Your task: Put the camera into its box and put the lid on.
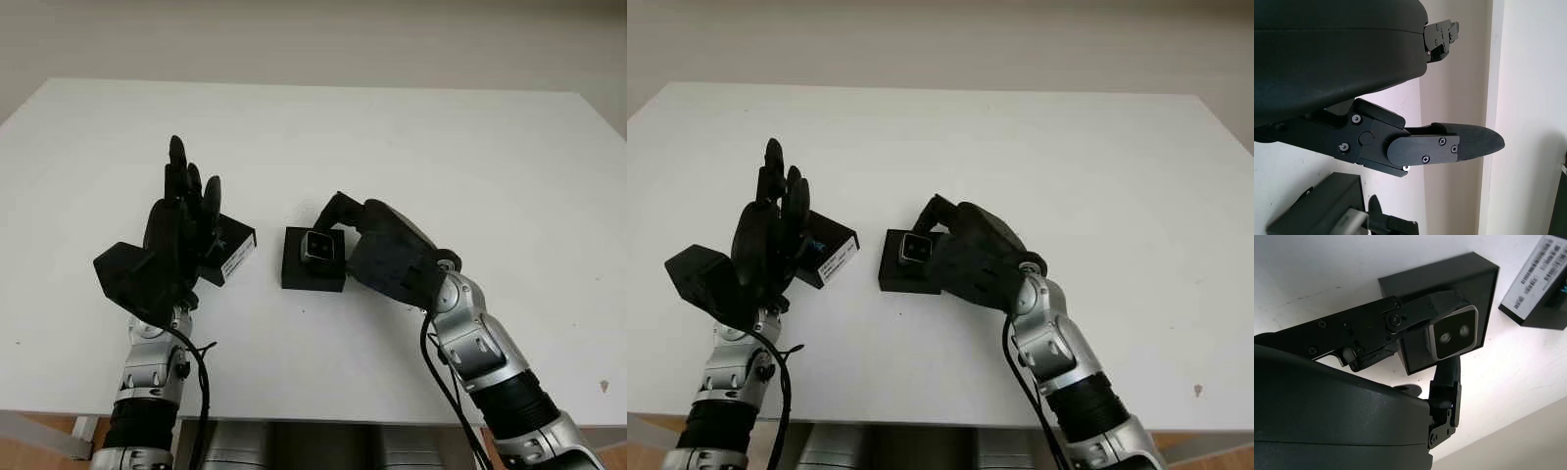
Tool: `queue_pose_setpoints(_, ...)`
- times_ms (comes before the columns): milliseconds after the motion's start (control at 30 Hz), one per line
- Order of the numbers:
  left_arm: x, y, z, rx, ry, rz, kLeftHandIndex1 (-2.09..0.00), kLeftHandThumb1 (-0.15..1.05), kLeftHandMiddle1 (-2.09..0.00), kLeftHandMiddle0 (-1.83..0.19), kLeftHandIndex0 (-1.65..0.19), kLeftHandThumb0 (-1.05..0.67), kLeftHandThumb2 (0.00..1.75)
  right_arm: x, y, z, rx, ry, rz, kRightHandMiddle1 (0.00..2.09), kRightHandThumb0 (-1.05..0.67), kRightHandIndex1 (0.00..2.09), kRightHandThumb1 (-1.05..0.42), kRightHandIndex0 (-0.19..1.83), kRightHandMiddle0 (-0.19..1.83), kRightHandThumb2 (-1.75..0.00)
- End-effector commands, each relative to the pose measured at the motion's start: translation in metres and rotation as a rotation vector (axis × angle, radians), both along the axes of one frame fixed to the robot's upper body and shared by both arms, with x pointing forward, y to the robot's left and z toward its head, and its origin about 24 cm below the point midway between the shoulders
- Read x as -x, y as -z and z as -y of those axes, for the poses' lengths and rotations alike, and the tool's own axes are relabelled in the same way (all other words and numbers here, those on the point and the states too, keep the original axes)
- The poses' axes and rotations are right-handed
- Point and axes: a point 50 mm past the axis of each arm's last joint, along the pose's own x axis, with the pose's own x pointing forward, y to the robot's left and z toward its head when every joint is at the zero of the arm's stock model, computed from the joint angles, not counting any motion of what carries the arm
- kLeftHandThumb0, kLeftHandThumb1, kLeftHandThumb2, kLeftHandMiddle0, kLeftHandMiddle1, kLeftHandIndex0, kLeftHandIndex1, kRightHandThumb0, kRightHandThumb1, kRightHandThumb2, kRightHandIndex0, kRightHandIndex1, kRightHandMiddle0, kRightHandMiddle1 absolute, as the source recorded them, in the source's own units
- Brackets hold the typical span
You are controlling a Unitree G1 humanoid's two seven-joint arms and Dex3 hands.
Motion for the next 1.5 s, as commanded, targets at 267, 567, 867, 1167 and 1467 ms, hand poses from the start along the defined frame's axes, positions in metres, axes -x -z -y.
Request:
queue_pose_setpoints(267,0.004,-0.001,0.001,-0.002,0.012,0.011,-0.02,1.05,-0.05,0.19,0.19,-0.8,0.46,0.008,-0.001,0.008,0.087,-0.052,0.108,0.49,-0.65,0.06,-0.9,0.19,0.25,-0.05)
queue_pose_setpoints(567,0.003,-0.002,0.002,-0.01,0.022,0.007,-0.02,1.05,-0.05,0.19,0.19,-0.8,0.46,0.007,-0.01,0.015,0.098,-0.042,0.207,0.46,-0.68,0.07,-0.91,0.21,0.28,-0.05)
queue_pose_setpoints(867,0.003,-0.004,0.0,-0.014,0.018,0.018,-0.03,1.05,-0.06,0.18,0.18,-0.79,0.46,0.001,-0.032,0.028,-0.083,0.042,0.344,0.49,-0.61,0.08,-0.89,0.24,0.32,-0.05)
queue_pose_setpoints(1167,0.005,-0.012,-0.014,-0.027,-0.054,0.069,-0.1,1.05,-0.1,0.0,0.06,-0.71,0.37,-0.008,-0.055,0.043,-0.243,0.128,0.321,0.89,-0.56,0.07,-0.92,0.26,0.11,-0.05)
queue_pose_setpoints(1467,0.014,-0.048,-0.039,-0.682,-0.279,-0.034,-0.09,1.05,-0.05,-0.11,0.0,-0.79,0.2,-0.011,-0.058,0.063,-0.447,0.234,0.225,1.01,-0.52,0.05,-0.93,0.22,0.01,-0.06)
